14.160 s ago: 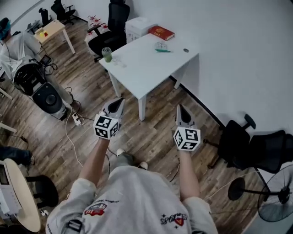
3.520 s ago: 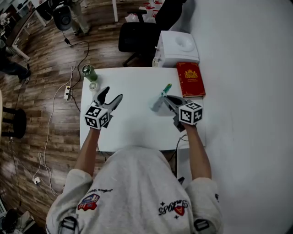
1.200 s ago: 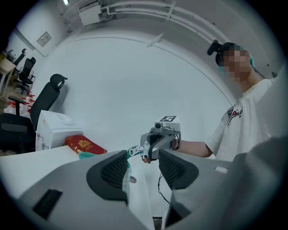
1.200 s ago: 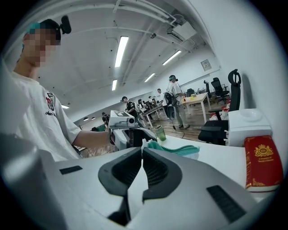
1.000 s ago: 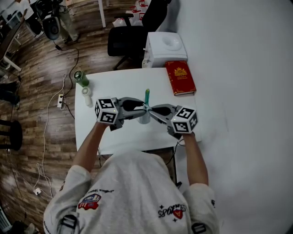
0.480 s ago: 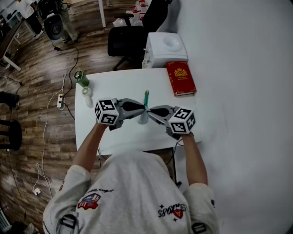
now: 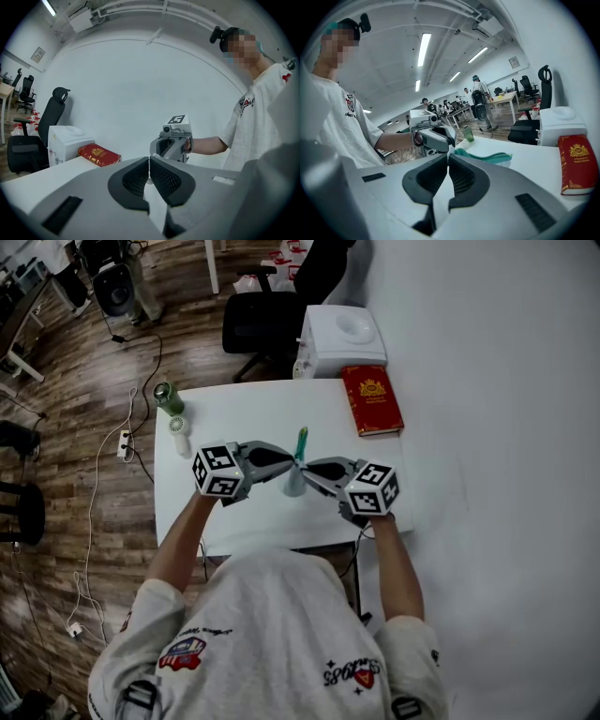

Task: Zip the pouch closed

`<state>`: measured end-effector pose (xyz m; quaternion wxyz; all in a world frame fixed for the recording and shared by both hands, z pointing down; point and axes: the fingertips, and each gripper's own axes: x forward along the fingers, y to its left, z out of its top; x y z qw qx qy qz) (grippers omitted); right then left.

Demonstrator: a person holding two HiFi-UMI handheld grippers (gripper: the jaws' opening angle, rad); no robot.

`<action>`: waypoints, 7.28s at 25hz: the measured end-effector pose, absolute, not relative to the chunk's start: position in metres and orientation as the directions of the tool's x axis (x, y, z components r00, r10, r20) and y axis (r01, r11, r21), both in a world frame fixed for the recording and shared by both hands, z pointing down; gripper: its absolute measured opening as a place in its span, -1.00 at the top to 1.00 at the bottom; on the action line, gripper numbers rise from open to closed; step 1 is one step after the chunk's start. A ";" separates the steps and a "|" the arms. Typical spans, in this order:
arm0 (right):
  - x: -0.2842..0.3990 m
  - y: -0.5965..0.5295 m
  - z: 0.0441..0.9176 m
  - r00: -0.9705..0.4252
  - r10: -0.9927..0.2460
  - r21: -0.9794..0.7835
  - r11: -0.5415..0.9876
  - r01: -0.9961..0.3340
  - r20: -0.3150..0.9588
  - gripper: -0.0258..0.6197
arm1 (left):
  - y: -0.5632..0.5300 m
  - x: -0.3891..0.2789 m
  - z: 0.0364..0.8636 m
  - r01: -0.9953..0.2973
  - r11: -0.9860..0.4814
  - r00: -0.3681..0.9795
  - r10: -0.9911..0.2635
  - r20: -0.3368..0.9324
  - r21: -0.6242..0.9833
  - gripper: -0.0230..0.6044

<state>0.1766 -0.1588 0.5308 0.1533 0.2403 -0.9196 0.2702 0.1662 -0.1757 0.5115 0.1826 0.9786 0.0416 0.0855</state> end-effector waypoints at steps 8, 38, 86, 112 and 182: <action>0.174 -0.159 0.529 -0.848 -0.361 -0.448 0.730 -0.516 0.389 0.87 | -0.174 0.167 0.514 0.052 -0.935 0.979 0.116 0.165 0.350 0.90; 0.175 -0.162 0.545 -0.832 -0.385 -0.411 0.736 -0.538 0.398 0.89 | -0.187 0.164 0.532 0.045 -0.934 0.972 0.123 0.201 0.354 0.92; 0.187 -0.149 0.549 -0.818 -0.414 -0.419 0.711 -0.565 0.400 0.89 | -0.236 0.102 0.585 -0.199 -0.883 0.953 -0.074 0.294 0.424 0.91; 0.191 -0.158 0.549 -0.815 -0.431 -0.430 0.698 -0.573 0.387 0.89 | -0.261 0.075 0.609 -0.326 -0.847 0.923 -0.189 0.335 0.421 0.91; 0.214 -0.235 0.488 -0.511 -0.823 -0.058 0.514 -0.856 0.249 0.88 | -0.289 0.036 0.541 -0.649 -0.745 0.754 -0.603 0.260 0.153 0.91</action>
